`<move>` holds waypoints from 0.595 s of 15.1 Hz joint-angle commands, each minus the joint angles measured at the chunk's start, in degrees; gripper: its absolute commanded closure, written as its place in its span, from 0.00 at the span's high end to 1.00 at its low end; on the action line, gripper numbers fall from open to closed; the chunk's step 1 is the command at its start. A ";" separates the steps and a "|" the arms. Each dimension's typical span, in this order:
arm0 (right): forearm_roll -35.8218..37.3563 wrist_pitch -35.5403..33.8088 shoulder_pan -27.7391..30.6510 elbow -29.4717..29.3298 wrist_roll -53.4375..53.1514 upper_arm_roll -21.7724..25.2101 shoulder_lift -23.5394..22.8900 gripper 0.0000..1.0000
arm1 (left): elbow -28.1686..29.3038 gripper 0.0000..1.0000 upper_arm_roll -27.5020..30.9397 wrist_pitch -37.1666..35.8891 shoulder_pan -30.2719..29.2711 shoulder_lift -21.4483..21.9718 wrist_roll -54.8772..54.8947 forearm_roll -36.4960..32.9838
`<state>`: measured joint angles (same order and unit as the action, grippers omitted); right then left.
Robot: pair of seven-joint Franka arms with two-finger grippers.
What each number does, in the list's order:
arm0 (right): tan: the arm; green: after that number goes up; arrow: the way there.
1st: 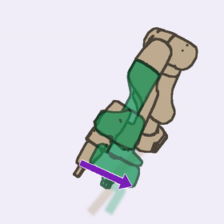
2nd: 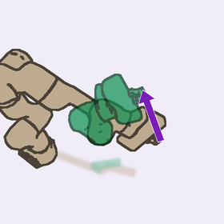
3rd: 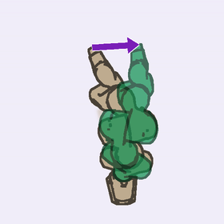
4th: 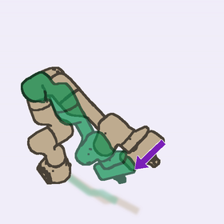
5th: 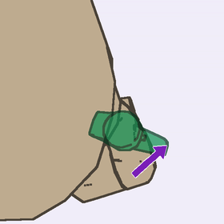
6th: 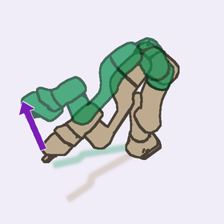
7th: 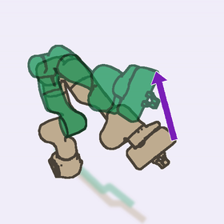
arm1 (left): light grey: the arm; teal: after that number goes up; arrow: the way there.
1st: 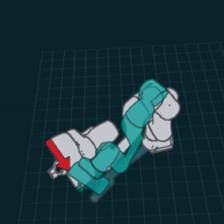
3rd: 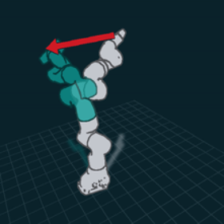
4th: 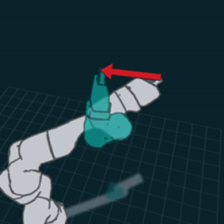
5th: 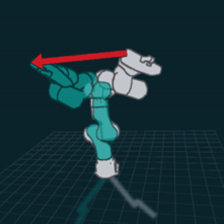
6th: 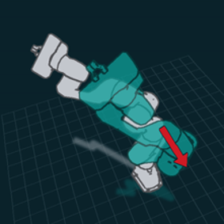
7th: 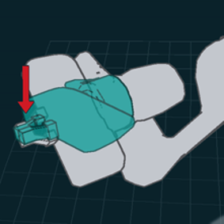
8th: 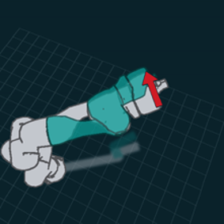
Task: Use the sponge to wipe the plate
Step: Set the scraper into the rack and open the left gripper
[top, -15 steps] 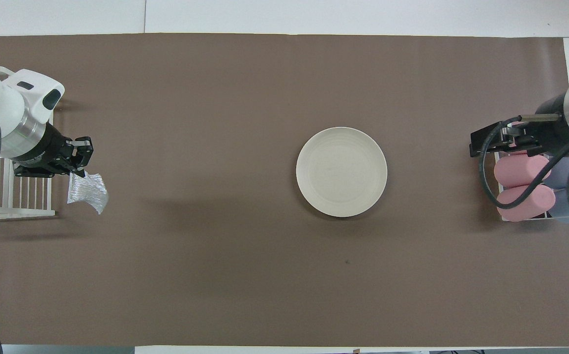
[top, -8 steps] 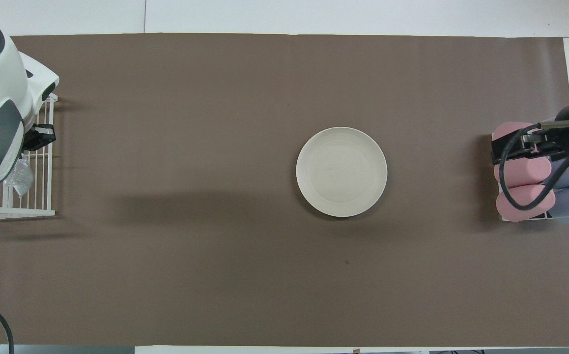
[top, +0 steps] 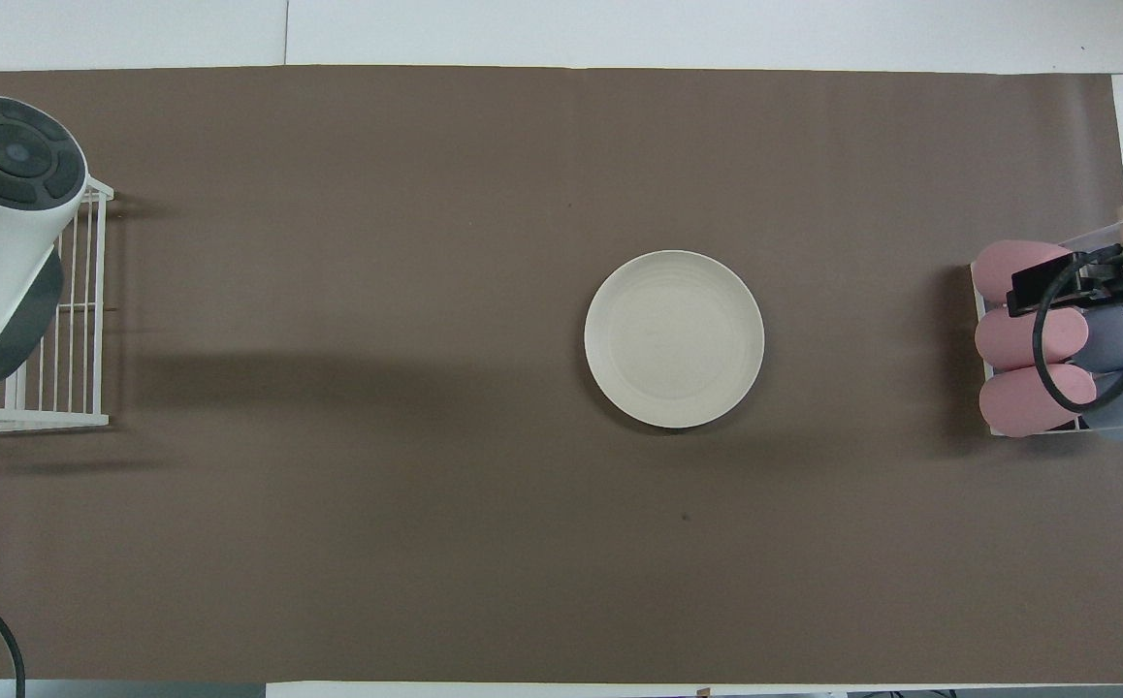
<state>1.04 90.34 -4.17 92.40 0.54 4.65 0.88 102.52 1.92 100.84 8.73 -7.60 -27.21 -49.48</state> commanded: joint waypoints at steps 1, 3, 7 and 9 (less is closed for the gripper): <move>-0.08 1.86 -0.13 1.91 -0.45 0.09 1.32 1.00 | 6.45 0.00 -0.16 5.33 -2.31 2.68 -0.74 -3.15; -0.16 1.16 -0.13 1.56 -0.63 0.00 0.97 1.00 | 6.64 0.00 -0.16 4.90 -2.49 2.68 -0.82 -3.43; -0.17 0.10 -0.22 1.56 -0.10 -0.08 1.06 1.00 | 7.78 0.00 -0.42 5.60 -2.58 3.12 -5.38 -3.25; -0.17 0.45 -0.22 1.56 -0.19 -0.08 1.06 1.00 | 11.19 0.00 -0.42 7.52 -2.66 4.61 -7.50 -3.25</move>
<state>1.04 90.58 -4.19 92.81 0.54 4.51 0.88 108.27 1.57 105.16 6.35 -6.30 -31.68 -51.49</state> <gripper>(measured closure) 0.000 0.943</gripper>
